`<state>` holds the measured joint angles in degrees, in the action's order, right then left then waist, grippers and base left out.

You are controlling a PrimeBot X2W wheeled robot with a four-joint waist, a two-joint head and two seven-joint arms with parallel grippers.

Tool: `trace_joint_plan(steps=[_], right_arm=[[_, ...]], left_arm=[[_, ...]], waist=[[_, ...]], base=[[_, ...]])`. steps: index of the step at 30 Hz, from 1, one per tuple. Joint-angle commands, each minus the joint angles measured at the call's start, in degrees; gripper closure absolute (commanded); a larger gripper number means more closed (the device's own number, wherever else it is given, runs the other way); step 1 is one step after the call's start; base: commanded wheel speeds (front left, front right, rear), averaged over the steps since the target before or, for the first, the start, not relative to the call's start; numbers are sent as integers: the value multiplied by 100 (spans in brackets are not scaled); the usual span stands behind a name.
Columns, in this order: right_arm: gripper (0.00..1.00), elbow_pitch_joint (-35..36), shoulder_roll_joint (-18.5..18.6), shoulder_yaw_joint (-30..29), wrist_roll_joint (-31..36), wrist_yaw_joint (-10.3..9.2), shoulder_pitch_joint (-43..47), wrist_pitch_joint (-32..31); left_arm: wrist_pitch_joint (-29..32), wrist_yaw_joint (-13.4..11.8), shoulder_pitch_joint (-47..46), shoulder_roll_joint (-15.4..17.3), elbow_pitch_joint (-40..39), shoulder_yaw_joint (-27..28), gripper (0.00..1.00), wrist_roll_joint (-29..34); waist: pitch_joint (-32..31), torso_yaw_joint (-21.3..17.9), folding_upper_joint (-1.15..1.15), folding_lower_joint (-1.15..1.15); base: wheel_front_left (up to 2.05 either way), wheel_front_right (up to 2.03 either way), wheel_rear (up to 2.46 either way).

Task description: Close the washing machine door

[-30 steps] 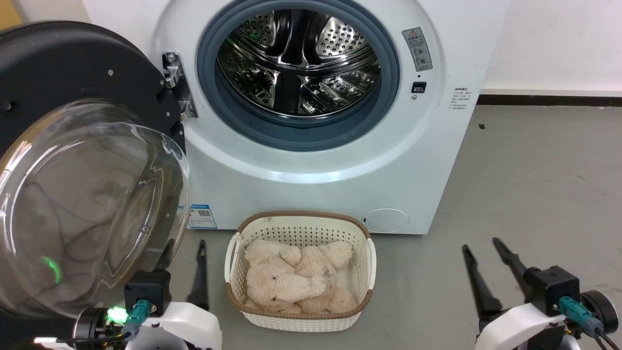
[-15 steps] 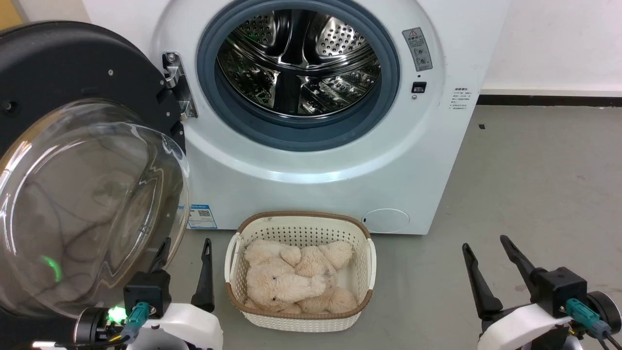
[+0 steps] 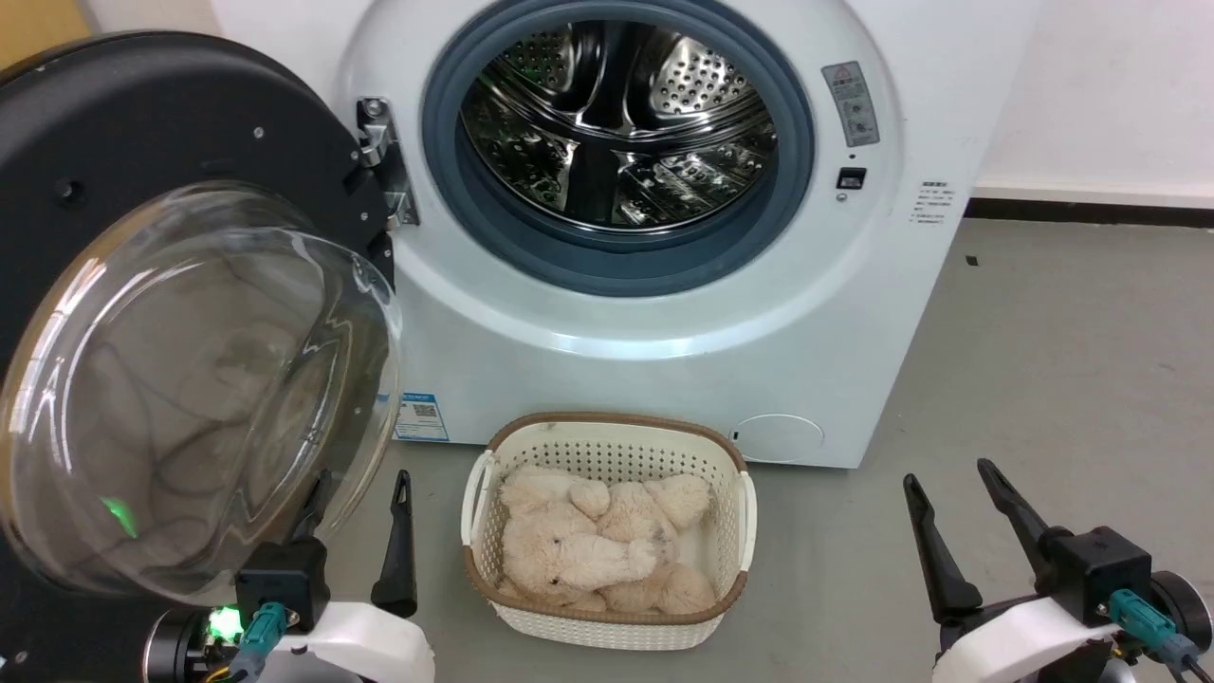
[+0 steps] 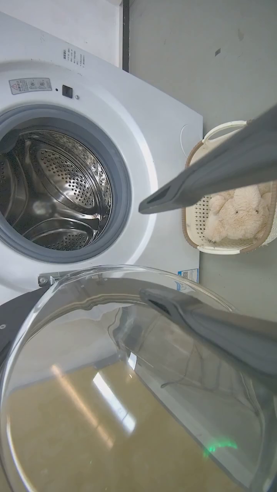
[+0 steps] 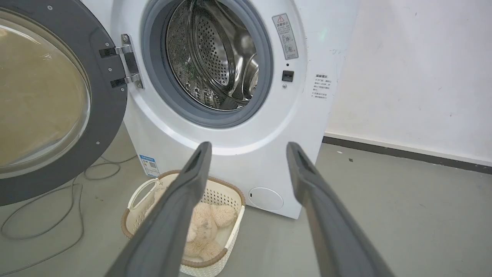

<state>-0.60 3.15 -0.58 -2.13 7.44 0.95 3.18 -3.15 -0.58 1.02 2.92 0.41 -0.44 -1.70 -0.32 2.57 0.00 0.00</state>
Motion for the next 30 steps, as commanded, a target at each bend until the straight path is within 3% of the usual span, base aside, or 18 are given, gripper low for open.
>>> trace_joint_plan(steps=[1, 30], right_arm=[[0, -21, -7, 8, -75, 1, 80, 60], [0, -139, -14, 202, -273, 2, 77, 443]], left_arm=[[-62, -21, 68, 0, -3, 15, 0, -23], [-445, -133, 303, -1, -130, 117, 0, -184]], waist=[[-7, 54, 0, 0], [-92, 1177, 0, 0]], base=[[0, 0, 0], [0, 0, 0]])
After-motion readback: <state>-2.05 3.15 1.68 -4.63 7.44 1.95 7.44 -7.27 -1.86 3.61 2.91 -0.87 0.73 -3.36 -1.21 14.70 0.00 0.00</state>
